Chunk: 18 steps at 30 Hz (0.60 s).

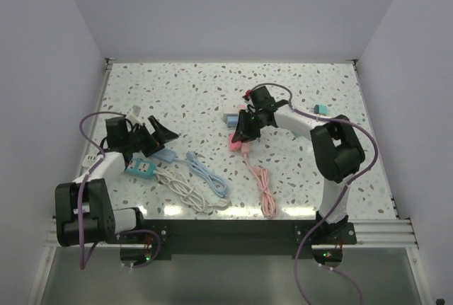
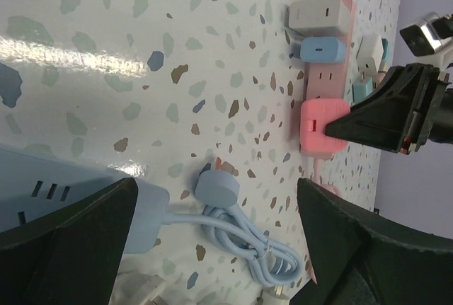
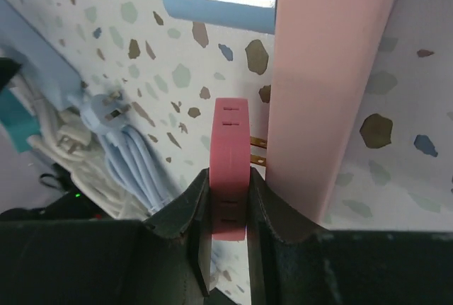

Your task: Pull the plug off the socket

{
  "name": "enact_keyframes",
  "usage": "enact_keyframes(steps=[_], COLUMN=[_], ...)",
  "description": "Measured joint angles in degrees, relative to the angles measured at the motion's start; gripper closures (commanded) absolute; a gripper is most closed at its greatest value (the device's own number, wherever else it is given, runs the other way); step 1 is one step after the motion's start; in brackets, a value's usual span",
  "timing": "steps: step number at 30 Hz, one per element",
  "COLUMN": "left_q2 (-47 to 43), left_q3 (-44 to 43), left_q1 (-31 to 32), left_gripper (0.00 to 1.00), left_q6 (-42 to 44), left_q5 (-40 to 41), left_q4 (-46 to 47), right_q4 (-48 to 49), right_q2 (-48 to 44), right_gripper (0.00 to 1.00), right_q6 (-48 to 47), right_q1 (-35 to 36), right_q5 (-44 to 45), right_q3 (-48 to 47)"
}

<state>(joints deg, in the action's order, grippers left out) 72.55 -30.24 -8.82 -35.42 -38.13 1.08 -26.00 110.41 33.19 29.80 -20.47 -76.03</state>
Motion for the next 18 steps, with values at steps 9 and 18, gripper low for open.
enact_keyframes(steps=[9, 18], left_q2=[2.6, 3.3], left_q3=[-0.2, -0.8], left_q1=[2.9, 3.0], left_gripper=[0.00, 0.00], left_q6=[0.0, 0.6], left_q5=[-0.7, -0.7], left_q4=[1.1, 1.0], right_q4=[27.3, 24.5], right_q2=[-0.9, -7.0], right_gripper=[1.00, 1.00], right_q6=[13.2, 11.9], right_q1=[-10.4, -15.0], right_q5=[-23.2, -28.3], right_q3=[11.2, 3.2])
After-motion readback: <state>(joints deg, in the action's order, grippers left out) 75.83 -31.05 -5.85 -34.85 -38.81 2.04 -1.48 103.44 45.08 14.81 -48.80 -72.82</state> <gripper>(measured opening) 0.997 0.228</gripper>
